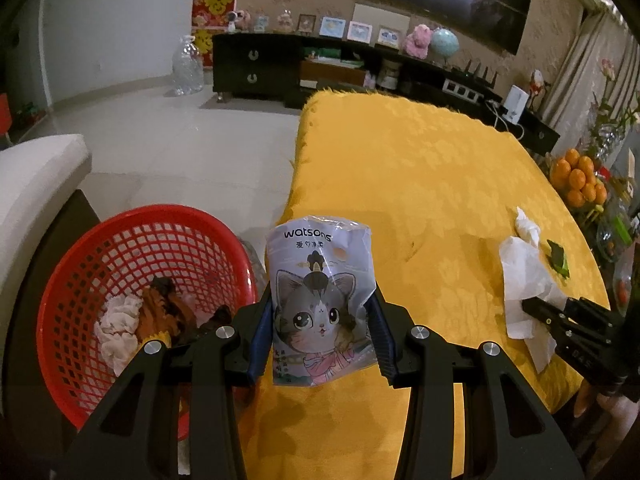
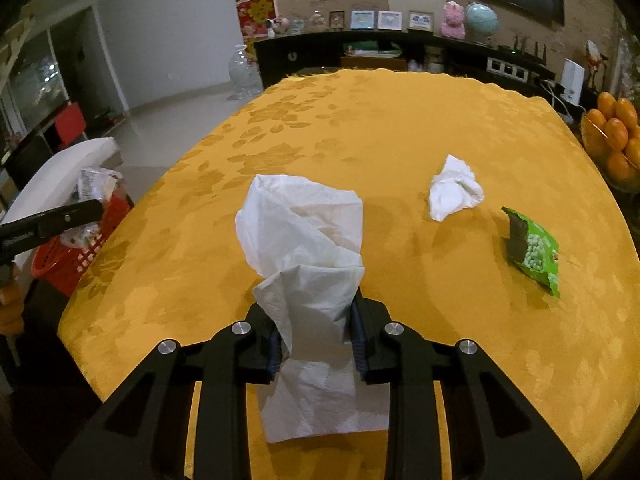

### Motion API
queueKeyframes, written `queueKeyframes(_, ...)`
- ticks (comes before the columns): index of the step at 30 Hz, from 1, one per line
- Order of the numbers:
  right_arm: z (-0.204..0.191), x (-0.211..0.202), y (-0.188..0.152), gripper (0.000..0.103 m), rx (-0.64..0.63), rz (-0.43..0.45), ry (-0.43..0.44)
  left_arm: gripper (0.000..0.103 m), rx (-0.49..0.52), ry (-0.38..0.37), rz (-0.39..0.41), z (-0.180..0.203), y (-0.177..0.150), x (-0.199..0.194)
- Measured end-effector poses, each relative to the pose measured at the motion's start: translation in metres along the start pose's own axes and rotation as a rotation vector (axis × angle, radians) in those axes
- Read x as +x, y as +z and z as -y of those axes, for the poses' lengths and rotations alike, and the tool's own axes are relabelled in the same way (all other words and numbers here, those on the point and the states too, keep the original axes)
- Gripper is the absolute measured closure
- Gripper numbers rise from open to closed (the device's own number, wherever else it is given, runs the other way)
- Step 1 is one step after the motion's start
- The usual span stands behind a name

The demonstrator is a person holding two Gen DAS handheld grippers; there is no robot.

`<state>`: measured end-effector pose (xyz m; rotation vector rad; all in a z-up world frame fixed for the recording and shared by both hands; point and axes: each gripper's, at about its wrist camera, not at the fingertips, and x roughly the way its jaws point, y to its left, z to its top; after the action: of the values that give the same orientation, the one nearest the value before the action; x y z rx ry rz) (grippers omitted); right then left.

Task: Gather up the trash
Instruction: 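Hold the Watsons bag in the left tool while the right tool grasps the white tissue, then carry the Watsons bag and tissue over the red wastebasket and open both tools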

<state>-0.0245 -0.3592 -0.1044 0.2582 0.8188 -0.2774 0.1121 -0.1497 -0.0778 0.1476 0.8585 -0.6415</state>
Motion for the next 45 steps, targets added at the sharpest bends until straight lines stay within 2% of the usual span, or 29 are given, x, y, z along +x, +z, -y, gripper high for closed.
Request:
queueKeyframes(9, 0.004, -0.012, 0.006, 0.076, 0.025, 0.035, -0.03, 0.062, -0.008, 0.029, 0.063, -0.008, 0.006, -0.017)
queueKeyframes(12, 0.002, -0.022, 0.01, 0.076, 0.023, 0.06, -0.063, 0.062, -0.007, 0.052, 0.1, -0.012, 0.011, -0.028)
queueKeyframes(16, -0.001, -0.035, 0.017, 0.076, 0.028, 0.089, -0.06, 0.062, -0.029, 0.065, 0.148, -0.022, 0.021, -0.047)
queueKeyframes(23, -0.011, -0.051, 0.037, 0.076, 0.028, 0.139, -0.031, 0.062, -0.041, 0.139, 0.236, -0.047, 0.046, -0.08)
queueKeyframes(27, -0.024, -0.056, 0.055, 0.076, 0.008, 0.165, -0.015, 0.062, -0.03, 0.226, 0.259, -0.065, 0.056, -0.083)
queueKeyframes(30, -0.034, -0.056, 0.067, 0.076, -0.001, 0.173, 0.001, 0.062, -0.078, 0.254, 0.277, -0.085, 0.054, -0.081)
queueKeyframes(34, -0.051, -0.05, 0.082, 0.076, -0.027, 0.173, 0.019, 0.062, -0.142, 0.265, 0.214, -0.109, 0.043, -0.065)
queueKeyframes(39, -0.081, -0.032, 0.1, 0.076, -0.045, 0.156, 0.084, 0.062, -0.161, 0.277, 0.22, -0.117, 0.042, -0.068)
queueKeyframes(45, -0.127, -0.007, 0.111, 0.076, -0.103, 0.097, 0.178, 0.062, -0.193, 0.281, 0.174, -0.125, 0.039, -0.065)
